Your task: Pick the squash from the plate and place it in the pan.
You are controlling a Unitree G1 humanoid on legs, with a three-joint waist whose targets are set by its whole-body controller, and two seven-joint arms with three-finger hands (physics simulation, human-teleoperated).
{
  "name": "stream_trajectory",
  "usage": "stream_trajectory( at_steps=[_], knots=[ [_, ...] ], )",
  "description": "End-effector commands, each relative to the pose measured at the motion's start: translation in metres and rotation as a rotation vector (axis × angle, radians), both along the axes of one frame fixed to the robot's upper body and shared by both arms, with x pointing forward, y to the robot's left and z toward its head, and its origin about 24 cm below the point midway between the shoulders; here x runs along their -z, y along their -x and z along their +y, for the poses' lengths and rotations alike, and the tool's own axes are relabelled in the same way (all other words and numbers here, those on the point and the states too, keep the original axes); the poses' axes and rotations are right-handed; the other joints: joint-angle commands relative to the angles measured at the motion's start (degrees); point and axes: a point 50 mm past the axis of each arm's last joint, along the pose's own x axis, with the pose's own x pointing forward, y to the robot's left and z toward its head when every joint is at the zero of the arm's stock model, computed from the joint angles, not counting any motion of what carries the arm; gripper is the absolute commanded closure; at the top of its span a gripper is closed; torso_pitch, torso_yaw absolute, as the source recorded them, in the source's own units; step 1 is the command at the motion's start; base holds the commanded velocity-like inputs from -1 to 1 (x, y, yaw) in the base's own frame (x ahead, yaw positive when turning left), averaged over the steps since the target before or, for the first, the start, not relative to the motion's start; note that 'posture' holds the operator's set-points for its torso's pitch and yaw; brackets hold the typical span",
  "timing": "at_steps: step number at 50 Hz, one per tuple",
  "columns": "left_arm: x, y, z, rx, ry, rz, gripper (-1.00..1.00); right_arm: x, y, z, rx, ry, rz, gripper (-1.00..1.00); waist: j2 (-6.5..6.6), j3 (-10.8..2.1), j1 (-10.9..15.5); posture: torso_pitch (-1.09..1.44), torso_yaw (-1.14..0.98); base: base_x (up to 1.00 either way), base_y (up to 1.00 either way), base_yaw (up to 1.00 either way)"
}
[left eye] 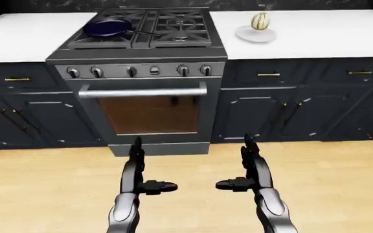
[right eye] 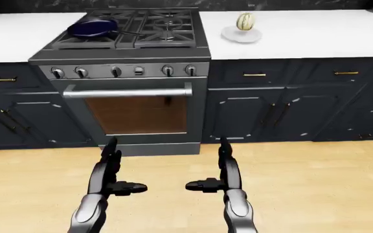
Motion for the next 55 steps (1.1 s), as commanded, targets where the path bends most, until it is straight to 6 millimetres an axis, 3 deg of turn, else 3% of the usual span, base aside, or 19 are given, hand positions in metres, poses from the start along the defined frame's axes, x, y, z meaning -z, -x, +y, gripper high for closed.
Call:
stream_trajectory(
  at_steps=[1,3,4,5,7,8,17,21,23,25,30,35,38,41,45,50,55],
  knots=[
    [-0.027,-0.010,-0.008,0.054,0.003,-0.148,-1.00,-0.031,-0.010,0.002,-0.003,0.013,-0.154,-1.00,-0.45,-0.05,-0.1,0.00,0.00,0.00,0.00,0.00],
    [-0.028,-0.009,-0.010,0.064,-0.009,-0.154,-1.00,-0.031,-0.011,0.003,-0.007,0.013,-0.152,-1.00,-0.04,-3.51,0.4,0.00,0.00,0.00,0.00,0.00],
    [-0.028,-0.008,-0.010,0.064,-0.008,-0.154,-1.00,-0.030,-0.011,0.003,-0.008,0.014,-0.152,-1.00,-0.07,-2.97,0.4,0.00,0.00,0.00,0.00,0.00],
    [-0.029,-0.008,-0.009,0.063,-0.003,-0.154,-1.00,-0.031,-0.010,0.003,-0.008,0.014,-0.153,-1.00,-0.37,-0.98,0.4,0.00,0.00,0.00,0.00,0.00],
    [-0.027,-0.009,-0.009,0.064,-0.006,-0.146,-1.00,-0.030,-0.011,0.003,-0.009,0.014,-0.153,-1.00,-0.48,-3.97,0.4,0.00,0.00,0.00,0.00,0.00],
    [-0.028,-0.009,-0.009,0.065,-0.006,-0.146,-1.00,-0.030,-0.011,0.003,-0.009,0.014,-0.153,-1.00,-0.49,-4.26,0.4,0.00,0.00,0.00,0.00,0.00],
    [-0.031,-0.009,-0.011,0.071,0.002,-0.137,-1.00,-0.030,-0.011,0.002,-0.018,0.013,-0.154,-1.00,-0.32,-4.74,0.4,0.00,0.00,0.00,0.00,0.00],
    [-0.034,-0.031,-0.014,0.076,-0.085,-0.166,-1.00,-0.029,-0.024,0.005,-0.038,0.036,-0.144,-1.00,-0.32,-4.99,0.5,0.00,0.00,0.00,0.00,0.00],
    [-0.041,-0.049,-0.015,0.075,-0.126,-0.186,-1.00,-0.030,-0.040,0.006,-0.045,0.071,-0.144,-1.00,-0.31,-5.24,0.5,0.00,0.00,0.00,0.00,0.00],
    [-0.060,-0.076,-0.004,0.021,-0.104,-0.218,-1.00,-0.046,-0.064,0.003,-0.029,0.079,-0.173,-1.00,-0.31,-5.58,0.4,0.00,0.00,0.00,0.00,0.00],
    [-0.127,-0.125,0.001,-0.042,-0.038,-0.310,-1.00,-0.087,-0.100,-0.006,0.011,0.091,-0.252,-1.00,-0.27,-5.93,0.3,0.00,0.00,0.00,0.00,0.00],
    [-0.204,-0.156,-0.001,-0.054,0.003,-0.377,-1.00,-0.144,-0.128,-0.006,0.018,0.097,-0.347,-1.00,-0.27,-5.77,0.4,0.00,0.00,0.00,0.00,0.00],
    [-0.248,-0.159,0.011,-0.096,0.053,-0.416,-1.00,-0.184,-0.133,-0.016,0.039,0.039,-0.401,-1.00,-0.24,-5.74,0.3,0.00,0.00,0.00,0.00,0.00],
    [-0.291,-0.144,0.017,-0.092,0.115,-0.454,-1.00,-0.231,-0.129,-0.021,0.052,0.066,-0.457,-1.00,-0.17,-5.37,0.2,0.00,0.00,0.00,0.00,0.00],
    [-0.339,-0.091,0.009,-0.050,0.027,-0.514,-1.00,-0.300,-0.102,-0.018,0.060,0.116,-0.573,-1.00,0.10,-4.39,0.0,0.00,0.00,0.00,0.00,0.00],
    [-0.338,-0.066,0.007,-0.047,-0.047,-0.512,-1.00,-0.326,-0.067,-0.007,0.028,0.140,-0.626,-1.00,0.06,-2.57,0.2,0.00,0.00,0.00,0.00,0.00],
    [-0.337,-0.059,0.000,-0.033,-0.074,-0.526,-1.00,-0.339,-0.049,0.001,0.024,0.165,-0.698,-1.00,0.06,-2.46,0.4,0.00,0.00,0.00,0.00,0.00]
  ],
)
